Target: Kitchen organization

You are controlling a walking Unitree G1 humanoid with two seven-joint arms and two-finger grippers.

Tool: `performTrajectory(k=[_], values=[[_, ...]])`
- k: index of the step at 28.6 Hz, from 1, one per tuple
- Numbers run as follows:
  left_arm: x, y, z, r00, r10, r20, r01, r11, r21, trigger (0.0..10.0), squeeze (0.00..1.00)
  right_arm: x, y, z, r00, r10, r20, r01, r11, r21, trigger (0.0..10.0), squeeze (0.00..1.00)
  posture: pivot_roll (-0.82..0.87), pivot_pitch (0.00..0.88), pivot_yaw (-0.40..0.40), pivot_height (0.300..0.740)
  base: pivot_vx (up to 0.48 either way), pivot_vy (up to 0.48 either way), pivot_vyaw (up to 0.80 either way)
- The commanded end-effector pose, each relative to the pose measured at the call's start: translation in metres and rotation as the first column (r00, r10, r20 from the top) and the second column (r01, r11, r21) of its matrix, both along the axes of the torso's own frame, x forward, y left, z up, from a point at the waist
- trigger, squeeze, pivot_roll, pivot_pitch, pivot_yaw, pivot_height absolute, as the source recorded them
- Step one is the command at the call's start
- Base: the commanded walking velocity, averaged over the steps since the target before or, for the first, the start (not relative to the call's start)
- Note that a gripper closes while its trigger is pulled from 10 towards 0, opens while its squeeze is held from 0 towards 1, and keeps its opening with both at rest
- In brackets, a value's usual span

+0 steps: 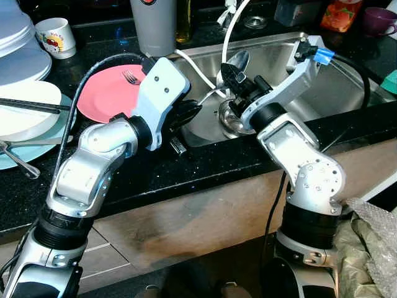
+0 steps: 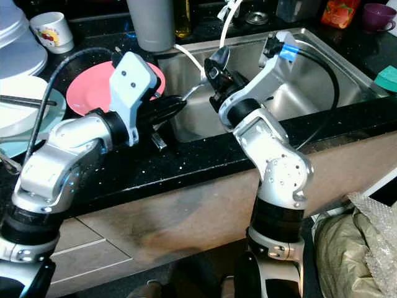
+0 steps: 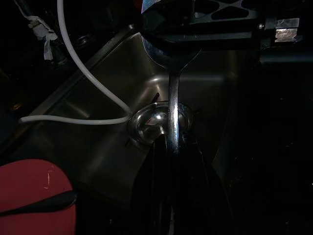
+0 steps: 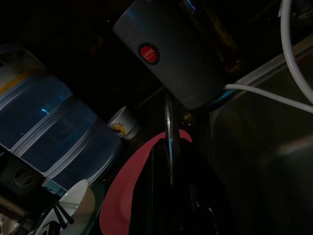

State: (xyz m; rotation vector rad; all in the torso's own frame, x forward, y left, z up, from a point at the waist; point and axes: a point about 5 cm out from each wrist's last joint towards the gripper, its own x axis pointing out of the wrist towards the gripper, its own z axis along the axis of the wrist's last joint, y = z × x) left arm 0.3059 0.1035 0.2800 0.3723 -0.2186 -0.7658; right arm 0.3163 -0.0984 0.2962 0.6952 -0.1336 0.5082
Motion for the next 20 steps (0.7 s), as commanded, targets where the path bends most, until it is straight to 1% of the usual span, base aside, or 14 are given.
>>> performTrajectory(k=[1, 6, 7, 8, 9, 15, 16, 17, 18, 20], values=[[-0.0011, 0.0022, -0.002, 1.0, 0.007, 0.0, -0.007, 1.0, 0.023, 10.0, 0.0, -0.0009, 0.0016, 0.0026, 1.0, 0.014, 0.011, -0.014, 1.0, 0.016, 0.0, 0.0, 0.03, 0.164, 0.027, 0.74, 0.0, 0.0, 0.0], [-0.0006, 0.0027, -0.002, 1.0, 0.012, 0.003, -0.013, 1.0, 0.028, 10.0, 0.0, -0.001, 0.001, 0.0026, 1.0, 0.011, 0.012, -0.011, 1.0, 0.017, 0.0, 0.0, 0.03, 0.163, 0.027, 0.74, 0.0, 0.0, 0.0], [-0.0006, 0.0029, -0.002, 1.0, 0.013, 0.004, -0.013, 0.999, 0.03, 5.6, 0.0, -0.0009, 0.001, 0.0028, 1.0, 0.01, 0.013, -0.01, 1.0, 0.018, 0.0, 0.0, 0.03, 0.164, 0.028, 0.74, 0.0, 0.0, 0.0], [-0.0006, 0.0029, -0.002, 1.0, 0.013, 0.004, -0.013, 0.999, 0.03, 5.6, 0.0, -0.0009, 0.001, 0.0028, 1.0, 0.01, 0.013, -0.01, 1.0, 0.018, 0.0, 0.0, 0.03, 0.164, 0.028, 0.74, 0.0, 0.0, 0.0], [-0.0008, 0.0034, -0.0018, 1.0, 0.014, 0.009, -0.014, 0.999, 0.033, 0.0, 0.0, -0.0008, 0.0008, 0.0031, 1.0, 0.006, 0.013, -0.007, 1.0, 0.02, 0.0, 0.0, 0.03, 0.163, 0.028, 0.74, 0.0, 0.0, 0.0], [-0.001, 0.0034, -0.0018, 1.0, 0.013, 0.013, -0.014, 0.999, 0.036, 0.0, 0.0, -0.0006, 0.0003, 0.0034, 1.0, 0.002, 0.013, -0.003, 1.0, 0.021, 0.0, 0.0, 0.03, 0.163, 0.029, 0.74, 0.0, 0.0, 0.0], [-0.001, 0.0034, -0.0019, 1.0, 0.013, 0.013, -0.014, 0.999, 0.036, 3.5, 0.0, -0.0007, 0.0002, 0.0034, 1.0, 0.001, 0.014, -0.002, 1.0, 0.021, 0.0, 0.0, 0.03, 0.163, 0.031, 0.74, 0.0, 0.0, 0.0], [-0.001, 0.0034, -0.0019, 1.0, 0.013, 0.013, -0.014, 0.999, 0.036, 3.5, 0.0, -0.0007, 0.0002, 0.0034, 1.0, 0.001, 0.014, -0.002, 1.0, 0.021, 0.0, 0.0, 0.03, 0.163, 0.031, 0.74, 0.0, 0.0, 0.0], [-0.0007, 0.0032, -0.0021, 1.0, 0.013, 0.01, -0.014, 0.999, 0.038, 10.0, 0.0, -0.0006, 0.0, 0.0035, 1.0, 0.0, 0.013, 0.0, 1.0, 0.022, 0.0, 0.0, 0.03, 0.164, 0.031, 0.74, 0.0, 0.0, 0.0], [-0.0002, 0.003, -0.0023, 1.0, 0.014, 0.008, -0.014, 0.999, 0.039, 10.0, 0.0, -0.0005, -0.0002, 0.0035, 1.0, -0.002, 0.013, 0.002, 1.0, 0.022, 0.0, 0.0, 0.03, 0.163, 0.03, 0.74, 0.0, 0.0, 0.0]])
